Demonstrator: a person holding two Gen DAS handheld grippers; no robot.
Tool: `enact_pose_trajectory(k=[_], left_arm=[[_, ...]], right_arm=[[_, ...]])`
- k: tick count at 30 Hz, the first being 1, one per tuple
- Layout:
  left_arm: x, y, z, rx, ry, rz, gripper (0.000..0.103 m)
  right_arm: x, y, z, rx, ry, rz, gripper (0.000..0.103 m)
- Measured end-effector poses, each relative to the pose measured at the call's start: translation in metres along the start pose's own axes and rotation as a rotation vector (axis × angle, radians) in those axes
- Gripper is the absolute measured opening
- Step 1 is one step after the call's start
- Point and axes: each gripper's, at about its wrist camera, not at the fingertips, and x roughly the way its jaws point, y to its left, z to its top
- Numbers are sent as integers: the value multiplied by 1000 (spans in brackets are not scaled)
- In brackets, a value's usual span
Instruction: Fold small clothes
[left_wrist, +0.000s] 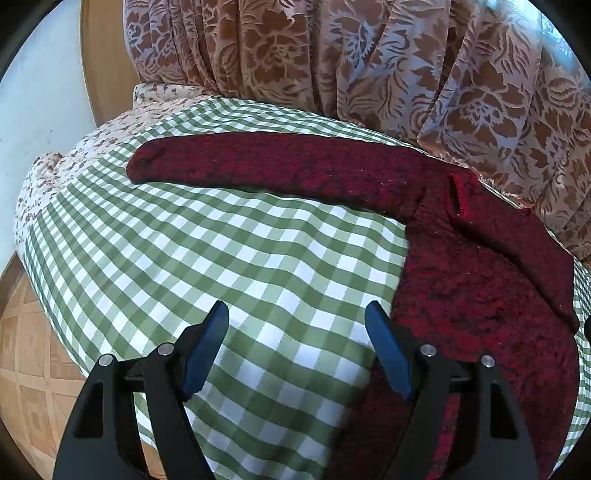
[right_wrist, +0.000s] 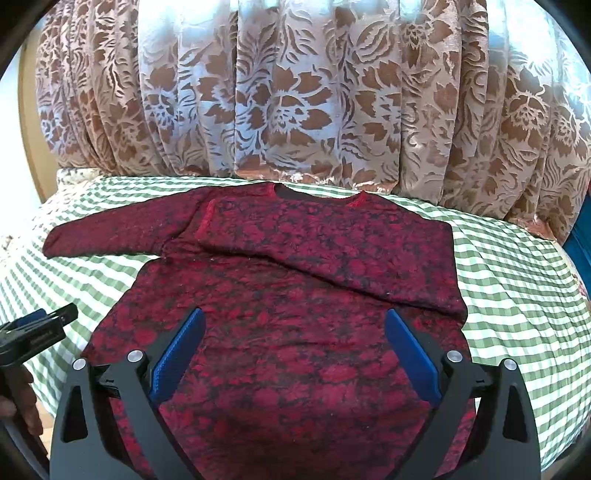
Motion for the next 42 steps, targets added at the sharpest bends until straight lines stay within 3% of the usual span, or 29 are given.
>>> enact_pose_trajectory(k=[13,28,31,34,38,42], left_arm=[[5,7,6,-23,15,11,77],[29,45,23,-103,41,53,79],[38,68,36,-148,40,60,79],[50,107,55,-239,24,80,79],[73,174,83,-445,33,66,77],[90,222,105,-583,9,65,69]], right_arm=[[6,4,-2,-9,12,20,96],[25,24,2,-55,48,45,97],[37,29,1,-63,69,50,98],[58,33,-8,-64,129,117,99],[81,38,-28,-85,205,161,99],[85,38,-36,-84,189,176,100]])
